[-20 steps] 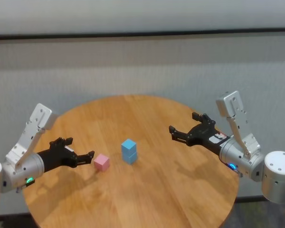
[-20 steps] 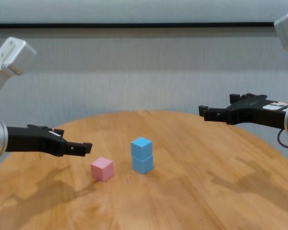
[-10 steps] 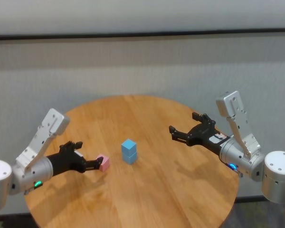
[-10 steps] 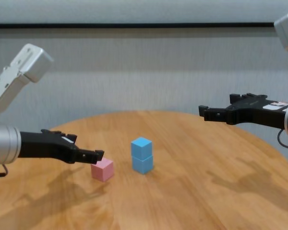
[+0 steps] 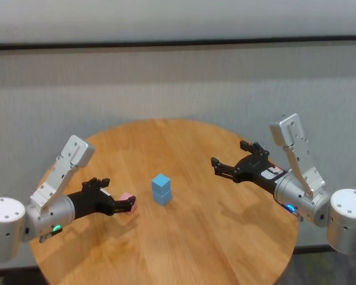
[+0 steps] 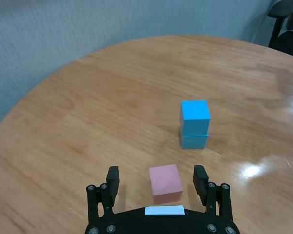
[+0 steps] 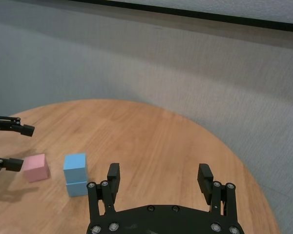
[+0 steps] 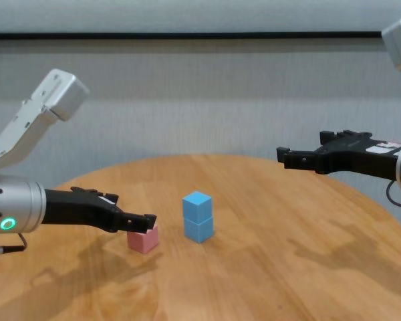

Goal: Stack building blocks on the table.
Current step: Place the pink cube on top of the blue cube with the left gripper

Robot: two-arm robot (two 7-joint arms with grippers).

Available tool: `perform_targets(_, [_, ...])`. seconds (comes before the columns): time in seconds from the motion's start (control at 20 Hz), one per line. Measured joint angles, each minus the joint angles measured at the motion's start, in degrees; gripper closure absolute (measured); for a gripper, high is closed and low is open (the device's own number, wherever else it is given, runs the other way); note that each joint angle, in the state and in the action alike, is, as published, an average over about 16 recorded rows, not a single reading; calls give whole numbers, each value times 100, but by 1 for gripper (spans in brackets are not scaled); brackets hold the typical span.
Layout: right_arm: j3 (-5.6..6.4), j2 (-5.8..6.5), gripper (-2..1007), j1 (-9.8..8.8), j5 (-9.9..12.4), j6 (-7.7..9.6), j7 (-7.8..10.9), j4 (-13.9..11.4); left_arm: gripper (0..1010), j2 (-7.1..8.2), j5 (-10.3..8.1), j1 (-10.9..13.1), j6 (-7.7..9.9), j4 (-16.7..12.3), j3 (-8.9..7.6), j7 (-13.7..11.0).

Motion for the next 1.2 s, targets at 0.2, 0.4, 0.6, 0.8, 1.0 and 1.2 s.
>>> perform_targets(0.2, [0,0,5,0,0,0,0,0,8,-58,-4,-52,13,116,40,-17])
perform_targets(0.4, [0,0,4,0,0,0,0,0,8,-109,10,-93,18,220,83,-20])
perform_targets(0.6, [0,0,4,0,0,0,0,0,8,-158,39,-129,6,328,122,-13])
perform_targets(0.8, [0,0,4,0,0,0,0,0,8,-210,78,-162,-20,445,156,-4])
perform_targets(1.0, [0,0,5,0,0,0,0,0,8,-258,123,-195,-65,563,180,3])
perform_targets(1.2, [0,0,5,0,0,0,0,0,8,-307,167,-231,-120,685,192,4])
